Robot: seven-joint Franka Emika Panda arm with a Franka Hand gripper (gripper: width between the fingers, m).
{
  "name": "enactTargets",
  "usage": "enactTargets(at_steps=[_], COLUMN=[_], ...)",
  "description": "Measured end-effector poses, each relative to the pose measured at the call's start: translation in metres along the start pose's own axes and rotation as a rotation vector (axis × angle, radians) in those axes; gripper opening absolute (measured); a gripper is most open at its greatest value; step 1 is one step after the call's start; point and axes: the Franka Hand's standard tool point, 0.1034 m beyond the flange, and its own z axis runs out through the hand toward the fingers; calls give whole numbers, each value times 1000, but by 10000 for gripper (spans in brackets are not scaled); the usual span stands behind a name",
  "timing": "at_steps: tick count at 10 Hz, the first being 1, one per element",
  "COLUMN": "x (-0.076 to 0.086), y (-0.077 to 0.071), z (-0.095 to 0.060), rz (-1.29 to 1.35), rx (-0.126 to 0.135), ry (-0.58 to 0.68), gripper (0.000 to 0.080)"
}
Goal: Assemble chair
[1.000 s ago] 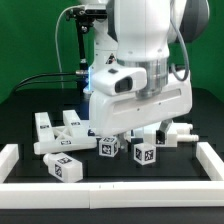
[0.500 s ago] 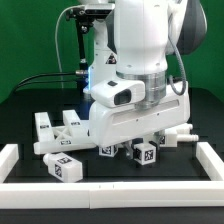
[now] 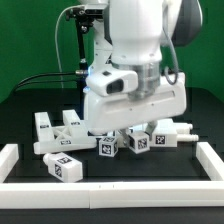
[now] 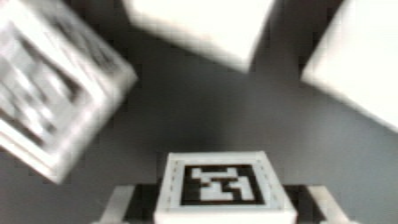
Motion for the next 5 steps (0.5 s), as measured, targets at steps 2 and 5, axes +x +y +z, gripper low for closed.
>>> enactTargets(at_steps=[2,5], x=[-5,-12], y=[0,2], z=[-3,8], rz=[24,80], rx=[1,2], ry=[-2,-14], gripper=[266,267])
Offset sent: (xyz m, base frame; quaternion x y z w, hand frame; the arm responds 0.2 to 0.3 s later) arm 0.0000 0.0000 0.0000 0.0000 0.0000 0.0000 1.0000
